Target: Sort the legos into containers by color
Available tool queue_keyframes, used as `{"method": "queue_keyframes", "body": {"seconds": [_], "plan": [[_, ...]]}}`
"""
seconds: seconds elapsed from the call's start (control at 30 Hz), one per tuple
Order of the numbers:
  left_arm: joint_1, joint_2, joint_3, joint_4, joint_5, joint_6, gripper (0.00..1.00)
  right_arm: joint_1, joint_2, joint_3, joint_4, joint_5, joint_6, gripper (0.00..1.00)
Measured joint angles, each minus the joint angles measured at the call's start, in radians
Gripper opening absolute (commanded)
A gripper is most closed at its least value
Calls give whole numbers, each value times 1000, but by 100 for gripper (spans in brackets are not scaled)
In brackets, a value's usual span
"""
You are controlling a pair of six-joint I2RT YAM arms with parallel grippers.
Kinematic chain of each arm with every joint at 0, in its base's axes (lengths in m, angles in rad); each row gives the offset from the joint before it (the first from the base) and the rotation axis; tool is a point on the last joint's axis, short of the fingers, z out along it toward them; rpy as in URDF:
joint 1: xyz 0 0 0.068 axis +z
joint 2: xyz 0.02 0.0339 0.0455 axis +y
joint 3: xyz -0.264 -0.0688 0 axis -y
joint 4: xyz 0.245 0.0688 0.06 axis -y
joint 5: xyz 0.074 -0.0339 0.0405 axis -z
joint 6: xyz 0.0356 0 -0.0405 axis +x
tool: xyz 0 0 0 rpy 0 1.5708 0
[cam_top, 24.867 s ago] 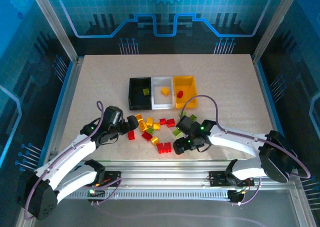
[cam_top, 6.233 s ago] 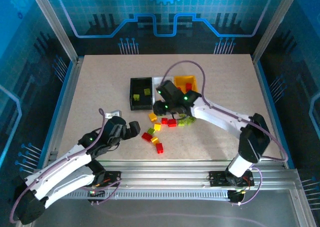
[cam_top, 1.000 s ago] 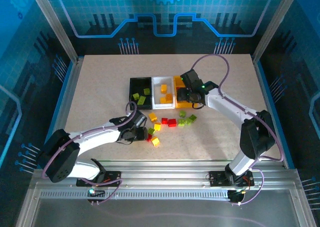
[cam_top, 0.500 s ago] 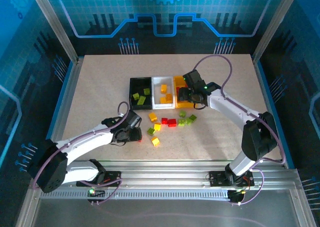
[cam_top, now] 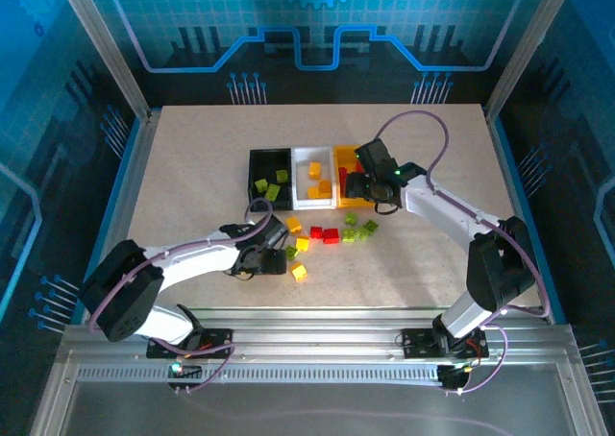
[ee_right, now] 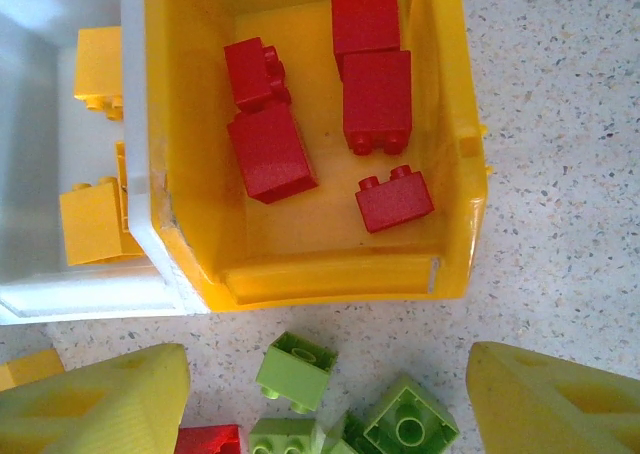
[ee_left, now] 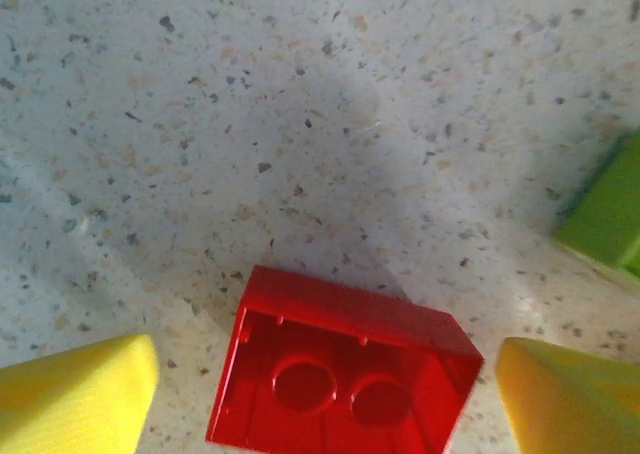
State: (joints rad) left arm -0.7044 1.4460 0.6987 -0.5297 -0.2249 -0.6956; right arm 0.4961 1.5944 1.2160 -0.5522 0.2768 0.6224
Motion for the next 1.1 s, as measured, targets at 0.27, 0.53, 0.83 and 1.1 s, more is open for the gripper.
{"method": "queue_keyframes", "body": {"seconds": [0.27,0.53,0.83,1.1], "plan": [[-1,22,0,5,-42,16,56,0,-27,0,0,-1,3,75],[-1,16,1,8,-51,20,44,-1,-33,-2,0,-1,4,75],[-4,-54,163,-23,-32,35,43,-40,-148,-82,6,-5,20,75],[-8,172,517,29,9,98,41,-90,-262,-216,3,-5,44,75]]}}
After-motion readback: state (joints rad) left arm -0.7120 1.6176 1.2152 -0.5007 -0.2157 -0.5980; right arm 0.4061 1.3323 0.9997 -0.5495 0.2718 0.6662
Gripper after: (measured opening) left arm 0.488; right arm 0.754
